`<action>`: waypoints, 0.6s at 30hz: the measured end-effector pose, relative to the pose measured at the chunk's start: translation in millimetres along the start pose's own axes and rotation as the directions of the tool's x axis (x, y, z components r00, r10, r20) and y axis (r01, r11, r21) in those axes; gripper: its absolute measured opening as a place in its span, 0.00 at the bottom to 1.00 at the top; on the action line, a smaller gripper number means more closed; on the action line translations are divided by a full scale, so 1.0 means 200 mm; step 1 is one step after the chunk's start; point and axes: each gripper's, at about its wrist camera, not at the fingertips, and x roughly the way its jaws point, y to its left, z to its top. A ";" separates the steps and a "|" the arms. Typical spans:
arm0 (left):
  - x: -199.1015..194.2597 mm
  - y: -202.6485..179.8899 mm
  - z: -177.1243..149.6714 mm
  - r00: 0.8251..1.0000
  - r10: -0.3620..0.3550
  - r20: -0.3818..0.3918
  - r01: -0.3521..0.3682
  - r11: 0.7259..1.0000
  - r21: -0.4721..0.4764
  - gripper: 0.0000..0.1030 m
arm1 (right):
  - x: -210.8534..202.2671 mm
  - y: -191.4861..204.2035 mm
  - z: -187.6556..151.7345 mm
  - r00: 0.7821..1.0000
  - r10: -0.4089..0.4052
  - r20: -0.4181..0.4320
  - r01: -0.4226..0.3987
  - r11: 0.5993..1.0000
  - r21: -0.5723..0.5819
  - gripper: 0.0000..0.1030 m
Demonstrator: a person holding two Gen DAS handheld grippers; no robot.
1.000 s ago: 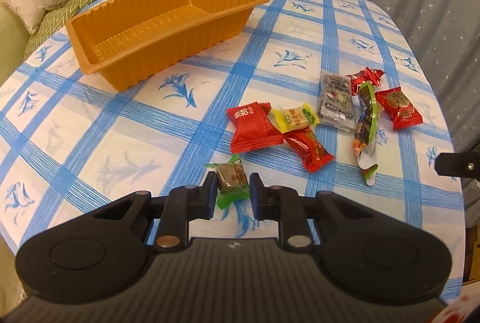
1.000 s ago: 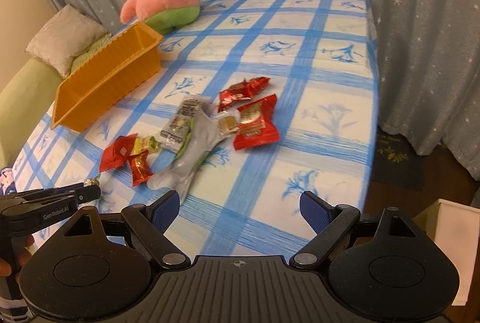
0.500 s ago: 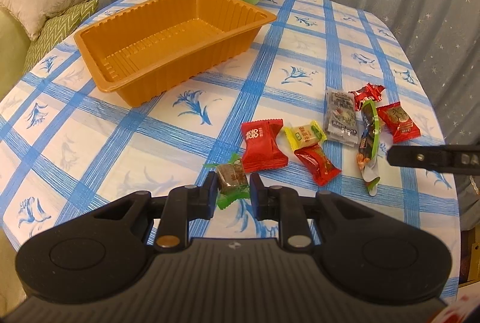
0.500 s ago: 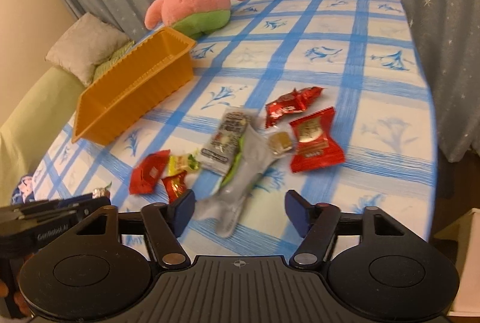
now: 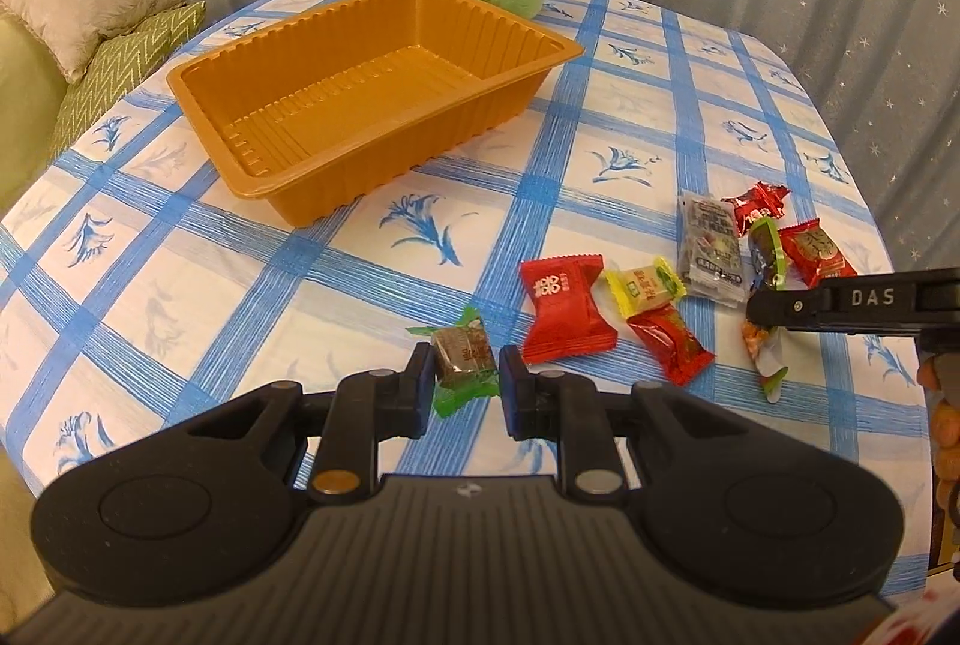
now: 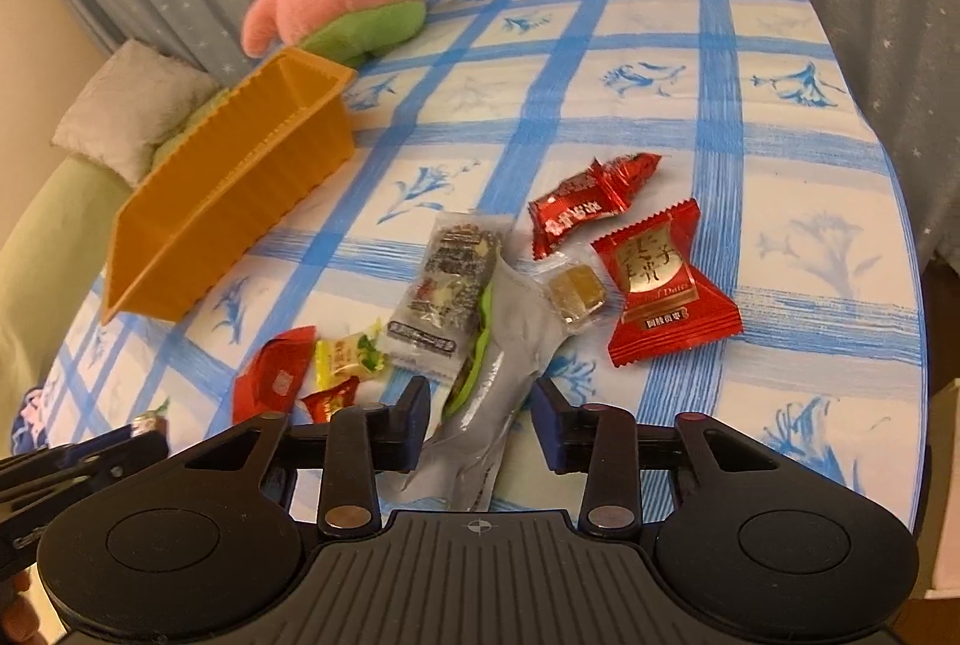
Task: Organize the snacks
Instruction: 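Close the right tool on the white-and-green wrapped snack, then carry the green candy in the left tool and white snack in the right tool over the orange tray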
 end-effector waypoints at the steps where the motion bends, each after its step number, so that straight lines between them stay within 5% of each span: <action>1: 0.00 0.01 0.00 1.000 -0.001 0.001 0.001 1.000 0.001 0.20 | 0.01 0.00 0.00 1.000 -0.004 -0.003 0.004 1.000 0.006 0.35; 18: 0.00 0.04 0.05 0.999 -0.040 0.009 0.040 0.999 0.021 0.20 | -0.07 -0.02 0.00 0.999 0.035 -0.022 -0.032 0.993 0.113 0.25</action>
